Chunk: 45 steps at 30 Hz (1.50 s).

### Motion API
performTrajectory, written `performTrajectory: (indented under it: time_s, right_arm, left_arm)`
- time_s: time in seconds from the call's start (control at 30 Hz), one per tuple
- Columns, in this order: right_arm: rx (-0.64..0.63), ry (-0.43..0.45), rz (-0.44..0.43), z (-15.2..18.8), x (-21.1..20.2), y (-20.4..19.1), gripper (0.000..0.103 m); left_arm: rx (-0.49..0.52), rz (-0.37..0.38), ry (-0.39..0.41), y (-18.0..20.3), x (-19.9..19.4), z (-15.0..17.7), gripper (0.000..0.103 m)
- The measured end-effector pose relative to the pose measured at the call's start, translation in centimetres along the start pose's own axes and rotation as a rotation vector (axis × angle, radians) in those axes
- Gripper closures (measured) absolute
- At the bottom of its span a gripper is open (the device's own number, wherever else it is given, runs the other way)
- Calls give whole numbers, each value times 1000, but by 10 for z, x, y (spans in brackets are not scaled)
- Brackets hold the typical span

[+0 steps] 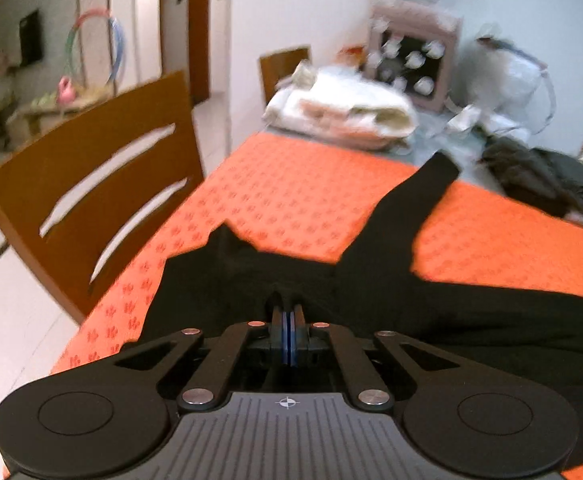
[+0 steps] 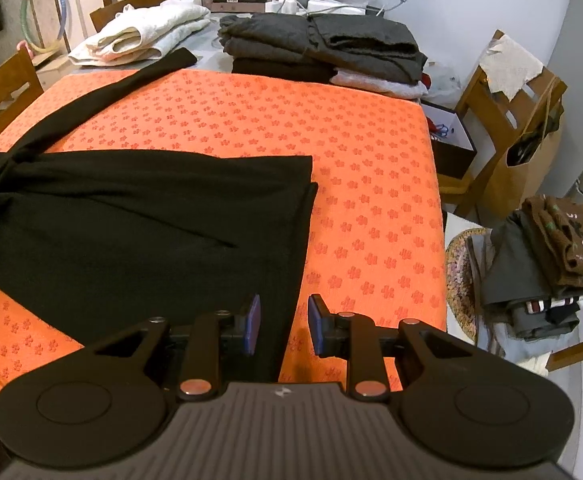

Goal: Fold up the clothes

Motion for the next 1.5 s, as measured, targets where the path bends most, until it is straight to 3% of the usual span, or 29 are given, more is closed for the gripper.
performTrajectory:
  time_s: [0.17,0.33,0.6,0.87,1.13,1.5]
  right_arm:
    - [-9,3,-11,-1,-3,-7,73]
    - [-41,23,-54,-8,-12,-23,73]
    - [-104,53,-185,-20,-24,-76,73]
    - [-133,84,-272,-13,-46,-156,73]
    - [-134,68,-387,23,-67,-262,73]
    - [-215,12,-527,87,-67,-410,73]
  left_arm:
    - [3,-6,-49,-5,27,9,95]
    - [-26,39,-18,-16,10,1,57]
    - [-54,22,56,-56,-59,-8,55]
    - [4,40,39,-101,-103,20,54]
    - [143,146,2,-128,-131,57,54]
    - [211,214,-14,-168,-151,90,54]
Point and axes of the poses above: each gripper's, at about its wrist camera, not at the fingertips, and x roughly the way its jaws point, y to its right, z to its underside, the point moved 7 cm from there along x, roughly the way its jaws point, and after that the axes turned 1 degree about z, right-handed, at the moved point
